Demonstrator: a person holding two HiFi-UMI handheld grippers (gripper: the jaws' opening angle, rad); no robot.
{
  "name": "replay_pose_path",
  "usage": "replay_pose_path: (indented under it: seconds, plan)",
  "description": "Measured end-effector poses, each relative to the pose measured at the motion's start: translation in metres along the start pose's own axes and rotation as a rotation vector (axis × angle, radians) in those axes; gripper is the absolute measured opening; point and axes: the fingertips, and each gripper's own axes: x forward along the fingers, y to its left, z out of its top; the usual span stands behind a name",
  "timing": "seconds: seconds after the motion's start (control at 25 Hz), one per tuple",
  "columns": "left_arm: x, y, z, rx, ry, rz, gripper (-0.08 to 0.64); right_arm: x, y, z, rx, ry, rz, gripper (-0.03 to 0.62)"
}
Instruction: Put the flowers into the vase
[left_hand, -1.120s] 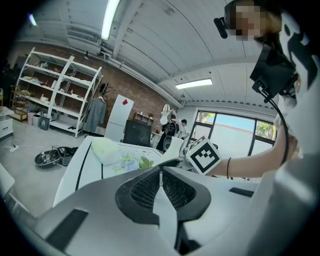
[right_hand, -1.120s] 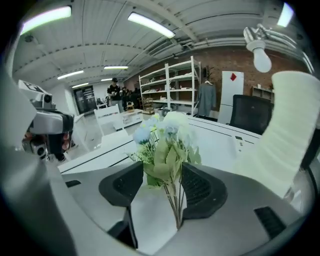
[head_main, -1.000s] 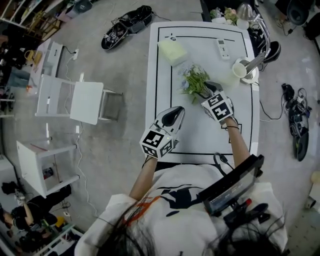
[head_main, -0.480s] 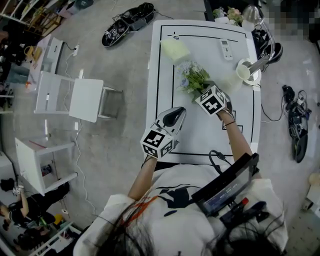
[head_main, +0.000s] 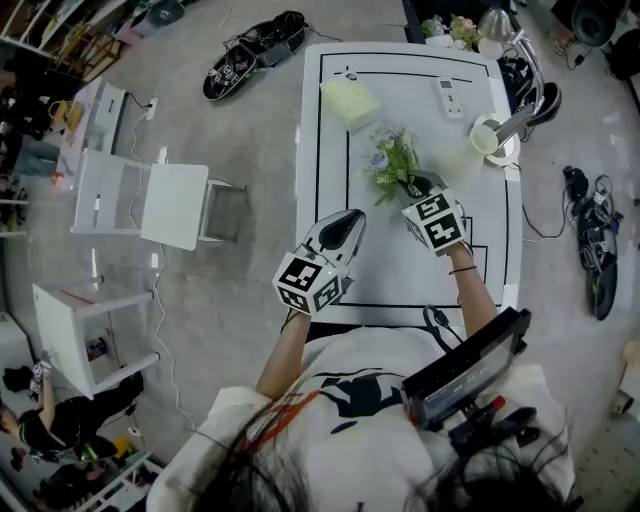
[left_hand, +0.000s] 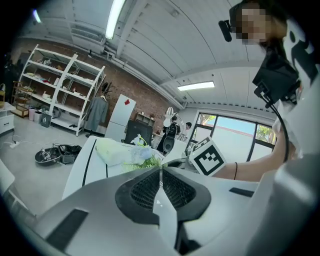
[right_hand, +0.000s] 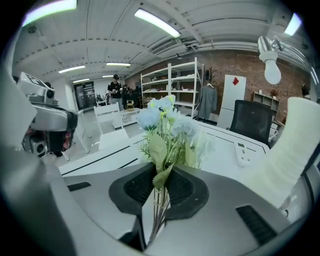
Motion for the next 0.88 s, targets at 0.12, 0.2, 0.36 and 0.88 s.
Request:
replay_pose_path:
  seconds: [0.12,0.2,0.36,0.88]
  plan:
    - [0.001,-0.007,0.011,0.018,-0.017,-0.027,0.011,-0.024,0.002,0.007,0.023,-0.056,-0.013,0.058]
    - [0.003,-0.012,0.019,0.063,-0.018,-0.042,0.011,-0.043,0.001,0.014,0.041,-0.1,-0.021,0.058]
    - [0.011,-0.023,0.036,0.106,-0.035,-0.076,0.011,-0.085,-0.007,0.032,0.087,-0.2,-0.039,0.057]
    - [0.065,-0.077,0.055,0.161,-0.046,-0.197,0.054,-0.214,-0.06,0.095,0.143,-0.49,-0.108,0.055]
